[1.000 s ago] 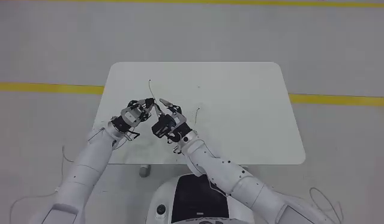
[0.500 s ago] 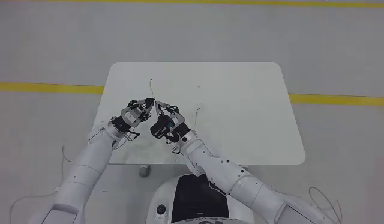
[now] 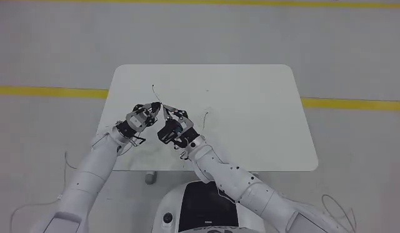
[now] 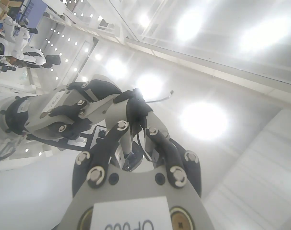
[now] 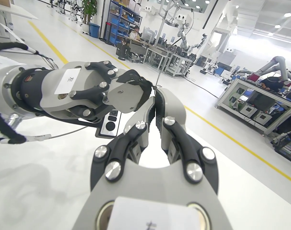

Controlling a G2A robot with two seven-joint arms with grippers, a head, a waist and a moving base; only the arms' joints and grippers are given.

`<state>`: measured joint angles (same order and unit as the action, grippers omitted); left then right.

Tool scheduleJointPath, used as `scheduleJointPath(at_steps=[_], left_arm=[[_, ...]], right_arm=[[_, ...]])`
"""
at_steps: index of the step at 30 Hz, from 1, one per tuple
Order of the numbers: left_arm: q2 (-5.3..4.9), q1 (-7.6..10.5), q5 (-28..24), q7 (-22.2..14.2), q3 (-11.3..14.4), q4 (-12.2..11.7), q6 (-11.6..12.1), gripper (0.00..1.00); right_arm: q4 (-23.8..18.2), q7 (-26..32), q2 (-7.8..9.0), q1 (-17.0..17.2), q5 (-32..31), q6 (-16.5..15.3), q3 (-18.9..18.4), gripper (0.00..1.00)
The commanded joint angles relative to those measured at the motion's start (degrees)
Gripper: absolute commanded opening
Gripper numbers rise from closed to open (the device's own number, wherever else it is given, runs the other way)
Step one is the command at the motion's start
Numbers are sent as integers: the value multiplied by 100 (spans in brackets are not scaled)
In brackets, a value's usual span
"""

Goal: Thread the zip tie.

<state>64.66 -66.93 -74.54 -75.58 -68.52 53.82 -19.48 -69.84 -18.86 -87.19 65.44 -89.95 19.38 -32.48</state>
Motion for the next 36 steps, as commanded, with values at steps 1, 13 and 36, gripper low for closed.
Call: scheduleJointPath(at_steps=[1,13,36], left_arm=[[0,0,0,0,0,0,0,0],[0,0,0,0,0,0,0,0],[0,0,0,0,0,0,0,0]], right_arm=[[-6,-3,5,14,0,1,-29,0],[-59,1,49,91,0,-3,-167,0],[-148,7,109,202,0,-4,-325,0]])
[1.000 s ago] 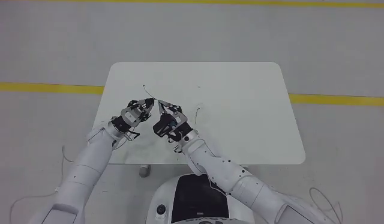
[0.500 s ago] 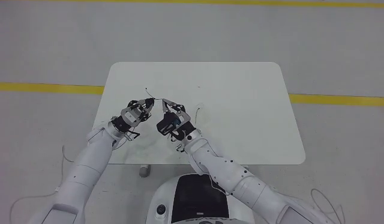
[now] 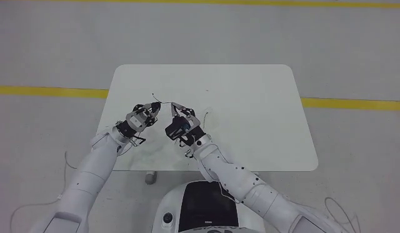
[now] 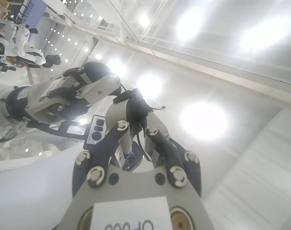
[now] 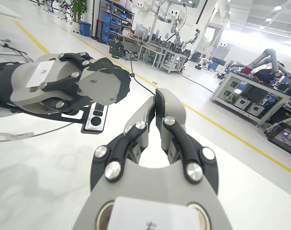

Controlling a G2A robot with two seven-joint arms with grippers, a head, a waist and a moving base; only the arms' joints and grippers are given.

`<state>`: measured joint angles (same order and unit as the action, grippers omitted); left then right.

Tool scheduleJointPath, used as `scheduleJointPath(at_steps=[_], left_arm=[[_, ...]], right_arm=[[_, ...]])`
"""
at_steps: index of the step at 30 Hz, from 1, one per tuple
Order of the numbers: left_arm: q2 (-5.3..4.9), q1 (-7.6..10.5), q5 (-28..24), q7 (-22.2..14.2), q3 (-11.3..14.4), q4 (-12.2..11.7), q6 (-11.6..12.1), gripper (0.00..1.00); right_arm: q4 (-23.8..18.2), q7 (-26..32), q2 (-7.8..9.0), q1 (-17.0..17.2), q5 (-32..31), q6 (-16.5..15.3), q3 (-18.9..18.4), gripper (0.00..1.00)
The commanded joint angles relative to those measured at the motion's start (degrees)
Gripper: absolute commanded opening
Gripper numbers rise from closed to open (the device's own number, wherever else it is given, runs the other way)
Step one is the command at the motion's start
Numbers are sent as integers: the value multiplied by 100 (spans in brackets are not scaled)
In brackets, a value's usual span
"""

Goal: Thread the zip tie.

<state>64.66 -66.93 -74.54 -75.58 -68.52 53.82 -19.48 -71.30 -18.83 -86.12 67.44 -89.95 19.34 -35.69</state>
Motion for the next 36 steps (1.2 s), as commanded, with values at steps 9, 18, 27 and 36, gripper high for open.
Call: scheduleJointPath(at_steps=[9,18,27,36], left_arm=[[0,0,0,0,0,0,0,0],[0,0,0,0,0,0,0,0],[0,0,0,0,0,0,0,0],[0,0,0,0,0,0,0,0]], right_arm=[[-24,30,23,14,0,-3,-41,0],[-38,40,39,26,0,-8,-87,0],[-39,49,48,50,0,-4,-125,0],[-46,40,56,86,0,14,-168,0]])
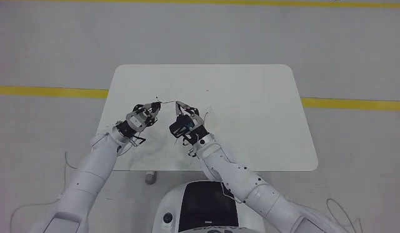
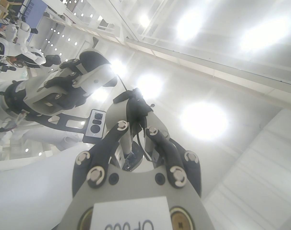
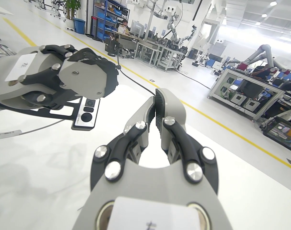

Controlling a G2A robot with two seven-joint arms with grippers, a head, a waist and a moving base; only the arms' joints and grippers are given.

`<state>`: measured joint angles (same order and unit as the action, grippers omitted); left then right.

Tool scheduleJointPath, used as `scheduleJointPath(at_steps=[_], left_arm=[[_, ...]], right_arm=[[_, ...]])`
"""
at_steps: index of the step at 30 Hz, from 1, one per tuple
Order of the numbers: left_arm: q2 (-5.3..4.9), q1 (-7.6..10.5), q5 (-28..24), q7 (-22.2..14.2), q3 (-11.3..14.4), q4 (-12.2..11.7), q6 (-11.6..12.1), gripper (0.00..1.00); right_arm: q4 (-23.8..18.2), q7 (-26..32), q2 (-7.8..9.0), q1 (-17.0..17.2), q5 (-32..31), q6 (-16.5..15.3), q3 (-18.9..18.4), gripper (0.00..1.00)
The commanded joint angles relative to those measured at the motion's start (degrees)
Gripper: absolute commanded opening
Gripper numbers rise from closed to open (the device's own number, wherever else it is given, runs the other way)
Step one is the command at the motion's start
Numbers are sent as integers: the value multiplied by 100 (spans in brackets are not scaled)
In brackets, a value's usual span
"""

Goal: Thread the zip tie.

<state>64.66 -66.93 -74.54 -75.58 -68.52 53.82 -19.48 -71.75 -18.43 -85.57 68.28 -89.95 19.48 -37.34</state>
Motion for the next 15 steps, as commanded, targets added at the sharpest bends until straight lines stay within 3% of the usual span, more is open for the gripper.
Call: scheduleJointPath(at_steps=[1,15], left_arm=[[0,0,0,0,0,0,0,0],[0,0,0,0,0,0,0,0]], right_arm=[[-2,0,2,3,0,0,-6,0],[-8,34,8,44,0,0,-70,0]])
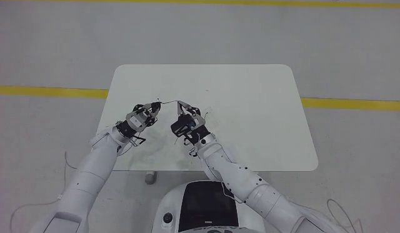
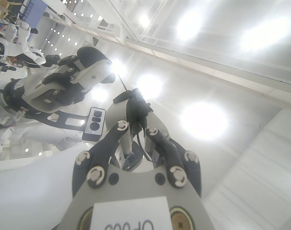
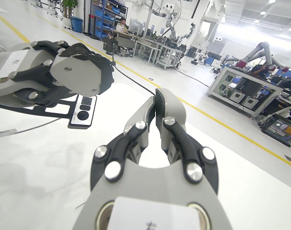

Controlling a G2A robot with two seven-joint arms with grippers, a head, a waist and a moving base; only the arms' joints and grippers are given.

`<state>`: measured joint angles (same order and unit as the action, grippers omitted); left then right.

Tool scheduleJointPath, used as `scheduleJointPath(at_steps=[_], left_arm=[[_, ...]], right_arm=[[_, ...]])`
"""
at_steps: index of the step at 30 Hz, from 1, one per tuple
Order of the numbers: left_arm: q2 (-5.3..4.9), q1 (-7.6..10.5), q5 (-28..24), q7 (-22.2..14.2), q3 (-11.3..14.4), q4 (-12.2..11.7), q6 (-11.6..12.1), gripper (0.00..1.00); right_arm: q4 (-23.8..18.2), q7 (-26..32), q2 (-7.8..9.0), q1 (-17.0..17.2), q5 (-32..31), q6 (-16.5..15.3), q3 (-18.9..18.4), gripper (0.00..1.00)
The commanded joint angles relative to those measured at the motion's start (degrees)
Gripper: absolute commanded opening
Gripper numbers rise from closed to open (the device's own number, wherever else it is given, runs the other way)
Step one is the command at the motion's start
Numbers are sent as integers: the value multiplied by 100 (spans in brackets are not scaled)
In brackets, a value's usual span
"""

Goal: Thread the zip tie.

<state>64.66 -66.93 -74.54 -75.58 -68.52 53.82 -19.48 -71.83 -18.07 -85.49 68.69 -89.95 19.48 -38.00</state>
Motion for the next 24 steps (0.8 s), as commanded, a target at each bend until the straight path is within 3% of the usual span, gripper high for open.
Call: scheduleJointPath(at_steps=[1,24], left_arm=[[0,0,0,0,0,0,0,0],[0,0,0,0,0,0,0,0]], right_arm=[[1,-3,1,7,0,0,-8,0],[14,1,4,96,0,-3,-160,0]])
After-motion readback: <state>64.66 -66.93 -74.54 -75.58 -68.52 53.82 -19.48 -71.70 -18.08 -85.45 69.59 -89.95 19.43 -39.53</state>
